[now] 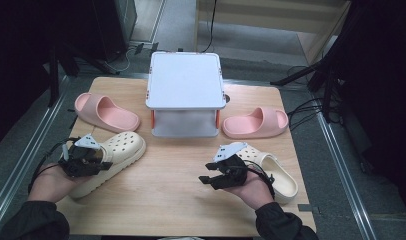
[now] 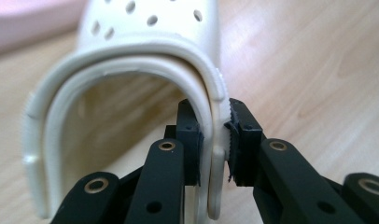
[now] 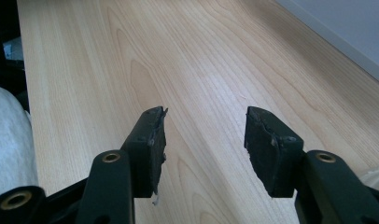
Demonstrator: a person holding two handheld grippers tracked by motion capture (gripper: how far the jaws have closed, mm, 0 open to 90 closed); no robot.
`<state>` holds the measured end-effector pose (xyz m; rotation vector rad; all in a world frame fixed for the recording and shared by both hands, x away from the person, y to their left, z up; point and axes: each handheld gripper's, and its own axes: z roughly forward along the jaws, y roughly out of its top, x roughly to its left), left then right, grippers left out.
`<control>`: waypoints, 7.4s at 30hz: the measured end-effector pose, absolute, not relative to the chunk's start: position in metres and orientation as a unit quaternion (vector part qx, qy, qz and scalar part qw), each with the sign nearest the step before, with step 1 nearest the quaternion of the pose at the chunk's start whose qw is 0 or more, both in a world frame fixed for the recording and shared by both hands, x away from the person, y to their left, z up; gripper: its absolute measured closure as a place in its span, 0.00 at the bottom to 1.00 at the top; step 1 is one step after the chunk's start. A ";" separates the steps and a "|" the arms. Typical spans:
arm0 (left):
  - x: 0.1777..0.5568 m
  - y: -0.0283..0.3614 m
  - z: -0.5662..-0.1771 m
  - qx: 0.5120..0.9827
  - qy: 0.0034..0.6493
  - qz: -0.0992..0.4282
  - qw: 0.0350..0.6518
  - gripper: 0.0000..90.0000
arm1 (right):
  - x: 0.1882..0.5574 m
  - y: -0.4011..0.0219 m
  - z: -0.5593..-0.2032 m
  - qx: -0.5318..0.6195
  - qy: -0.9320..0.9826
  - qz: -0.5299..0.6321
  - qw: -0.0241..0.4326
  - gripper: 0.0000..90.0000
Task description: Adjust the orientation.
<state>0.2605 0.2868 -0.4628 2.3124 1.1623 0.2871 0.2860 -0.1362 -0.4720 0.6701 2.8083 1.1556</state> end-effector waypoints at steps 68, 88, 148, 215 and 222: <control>0.266 0.223 -0.447 0.879 0.367 0.045 0.301 0.94 | 0.284 -0.107 -0.480 0.242 0.885 0.397 0.010 0.89; 0.286 0.228 -0.486 0.889 0.380 0.025 0.253 0.99 | 0.290 -0.085 -0.500 0.242 0.903 0.354 0.006 0.90; 0.295 0.219 -0.480 0.859 0.389 -0.031 0.333 0.52 | 0.284 -0.155 -0.460 0.285 0.881 0.376 0.011 0.71; 0.308 0.213 -0.481 0.866 0.383 -0.015 0.320 0.47 | 0.283 -0.266 -0.463 0.402 0.854 0.320 0.084 0.86; 0.307 0.214 -0.481 0.866 0.383 -0.011 0.322 0.47 | 0.281 -0.246 -0.453 0.399 0.855 0.318 0.097 0.86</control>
